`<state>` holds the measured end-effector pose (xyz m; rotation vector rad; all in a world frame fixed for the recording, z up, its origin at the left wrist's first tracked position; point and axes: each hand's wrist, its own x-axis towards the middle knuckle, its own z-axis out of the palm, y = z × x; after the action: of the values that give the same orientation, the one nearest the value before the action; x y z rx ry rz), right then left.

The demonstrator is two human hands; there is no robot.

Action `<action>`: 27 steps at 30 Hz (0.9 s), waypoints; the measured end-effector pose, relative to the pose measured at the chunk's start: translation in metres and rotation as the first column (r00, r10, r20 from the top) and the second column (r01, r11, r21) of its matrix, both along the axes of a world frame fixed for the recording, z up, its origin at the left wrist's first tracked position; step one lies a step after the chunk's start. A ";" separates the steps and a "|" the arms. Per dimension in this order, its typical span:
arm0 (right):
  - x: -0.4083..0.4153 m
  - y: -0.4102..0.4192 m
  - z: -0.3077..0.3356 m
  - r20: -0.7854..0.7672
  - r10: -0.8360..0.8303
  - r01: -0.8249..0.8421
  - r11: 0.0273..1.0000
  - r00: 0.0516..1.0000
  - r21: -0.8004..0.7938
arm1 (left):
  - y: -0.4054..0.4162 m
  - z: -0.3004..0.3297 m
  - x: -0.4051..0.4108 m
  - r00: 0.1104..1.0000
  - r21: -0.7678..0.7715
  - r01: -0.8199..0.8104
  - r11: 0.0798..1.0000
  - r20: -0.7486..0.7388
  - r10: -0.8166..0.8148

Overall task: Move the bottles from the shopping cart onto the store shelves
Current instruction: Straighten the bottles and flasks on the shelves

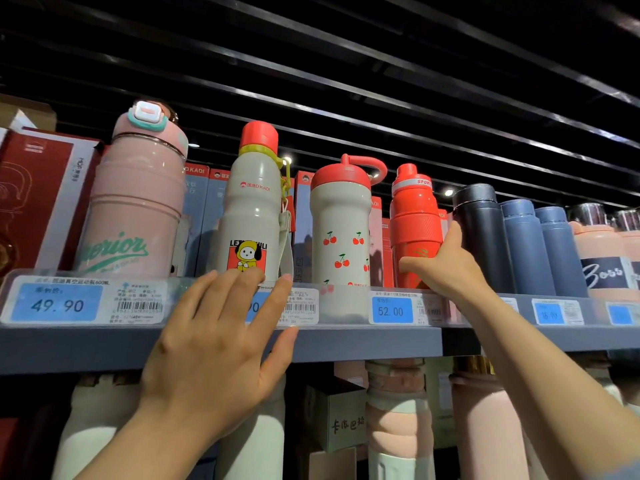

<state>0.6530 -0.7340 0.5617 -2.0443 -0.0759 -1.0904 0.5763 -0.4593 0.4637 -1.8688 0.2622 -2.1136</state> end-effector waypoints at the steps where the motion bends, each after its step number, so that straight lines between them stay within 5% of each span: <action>1: 0.000 -0.002 0.001 -0.006 0.012 -0.012 1.000 1.000 -0.002 | 0.000 0.000 0.000 1.000 0.000 -0.002 1.000 0.001 0.002; 9: 0.000 -0.009 0.004 -0.033 0.114 -0.116 0.992 0.993 -0.044 | 0.000 0.000 0.000 1.000 0.003 -0.012 1.000 -0.009 0.012; 22: 0.002 -0.016 -0.001 0.011 0.008 -0.005 0.968 1.000 -0.252 | -0.002 0.001 -0.002 1.000 0.004 -0.015 1.000 -0.022 0.015; 27: -0.005 -0.038 0.002 0.098 -0.029 0.062 0.938 0.995 -0.342 | -0.027 -0.007 -0.009 0.993 -0.160 0.068 0.985 -0.090 -0.083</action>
<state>0.6478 -0.7720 0.5637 -2.3137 -0.2862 -1.2717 0.5676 -0.4860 0.4571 -2.0847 0.1961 -2.1524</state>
